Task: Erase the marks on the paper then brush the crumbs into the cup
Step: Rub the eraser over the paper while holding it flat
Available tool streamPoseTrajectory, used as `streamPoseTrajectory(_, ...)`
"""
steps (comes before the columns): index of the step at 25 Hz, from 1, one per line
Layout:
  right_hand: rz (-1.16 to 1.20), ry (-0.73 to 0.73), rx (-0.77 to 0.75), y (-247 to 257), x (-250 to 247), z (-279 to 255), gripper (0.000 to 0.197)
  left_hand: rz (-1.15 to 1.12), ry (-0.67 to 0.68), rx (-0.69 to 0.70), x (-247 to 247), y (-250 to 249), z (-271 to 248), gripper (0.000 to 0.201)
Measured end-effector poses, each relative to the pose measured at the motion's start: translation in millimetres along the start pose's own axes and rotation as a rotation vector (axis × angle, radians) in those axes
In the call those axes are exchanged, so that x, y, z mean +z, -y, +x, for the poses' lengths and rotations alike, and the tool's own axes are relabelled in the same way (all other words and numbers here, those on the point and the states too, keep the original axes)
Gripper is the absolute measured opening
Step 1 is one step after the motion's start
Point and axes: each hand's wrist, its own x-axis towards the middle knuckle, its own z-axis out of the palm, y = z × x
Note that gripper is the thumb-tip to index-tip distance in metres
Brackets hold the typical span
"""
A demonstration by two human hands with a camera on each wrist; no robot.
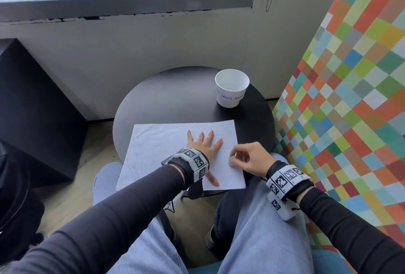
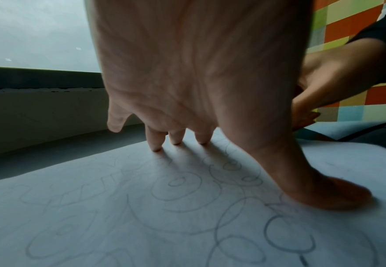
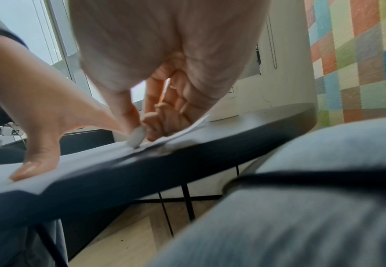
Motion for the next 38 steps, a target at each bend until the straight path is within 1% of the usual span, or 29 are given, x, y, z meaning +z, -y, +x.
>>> streamPoseTrajectory(1,-0.007,-0.028,0.007,-1,-1,0,0.006,-0.002,0.001,0.001,0,0,1,0.145)
streamPoseTrajectory(4,-0.004,0.039,-0.017,1,-1,0,0.005,-0.005,0.004,-0.001,0,0,0,0.145)
streamPoseTrajectory(7,-0.027,-0.041,-0.019,-1,-1,0,0.006,-0.005,-0.002,0.003,0,0,0,0.144)
streamPoseTrajectory(10,-0.006,0.019,-0.025,0,-1,0,0.005,-0.003,0.005,-0.002,0,0,-1,0.144)
streamPoseTrajectory(13,-0.022,-0.028,-0.027,0,-2,-1,0.005,0.000,-0.003,0.005,0,0,0,0.144)
streamPoseTrajectory(15,0.002,0.024,-0.037,2,-1,-2,0.005,-0.010,-0.001,0.017,1,1,-1,0.144)
streamPoseTrajectory(16,0.009,0.009,-0.042,2,-1,-2,0.005,-0.014,0.003,0.027,0,3,0,0.144)
streamPoseTrajectory(19,0.014,-0.213,-0.018,-1,-3,0,0.008,0.009,0.007,0.092,-1,13,1,0.144)
streamPoseTrajectory(20,0.015,-0.234,-0.006,-2,-4,1,0.009,0.028,0.008,0.123,-3,18,1,0.143)
streamPoseTrajectory(21,0.013,-0.213,-0.005,-2,-4,2,0.009,0.051,0.011,0.158,-6,24,2,0.143)
streamPoseTrajectory(23,0.014,-0.126,-0.010,1,1,1,0.008,0.117,0.035,0.229,-13,35,4,0.143)
streamPoseTrajectory(25,0.028,-0.068,-0.003,2,7,1,0.008,0.144,0.065,0.263,-15,40,5,0.143)
streamPoseTrajectory(27,0.037,-0.056,0.013,3,11,1,0.008,0.037,0.063,0.235,-11,36,5,0.139)
streamPoseTrajectory(29,0.043,-0.032,0.027,3,13,1,0.010,-0.095,0.012,0.178,-4,26,6,0.131)
streamPoseTrajectory(30,0.048,-0.006,0.028,3,12,0,0.011,-0.116,-0.016,0.158,-1,20,5,0.130)
streamPoseTrajectory(32,0.051,0.021,0.031,3,12,1,0.013,-0.095,-0.046,0.138,3,13,8,0.132)
streamPoseTrajectory(35,0.028,-0.079,0.060,0,11,4,0.014,-0.061,-0.045,0.116,3,11,12,0.135)
streamPoseTrajectory(36,0.022,-0.085,0.051,0,13,4,0.014,-0.046,-0.043,0.109,2,11,12,0.135)
streamPoseTrajectory(38,0.041,0.005,0.003,4,19,1,0.013,-0.027,-0.039,0.104,1,9,13,0.136)
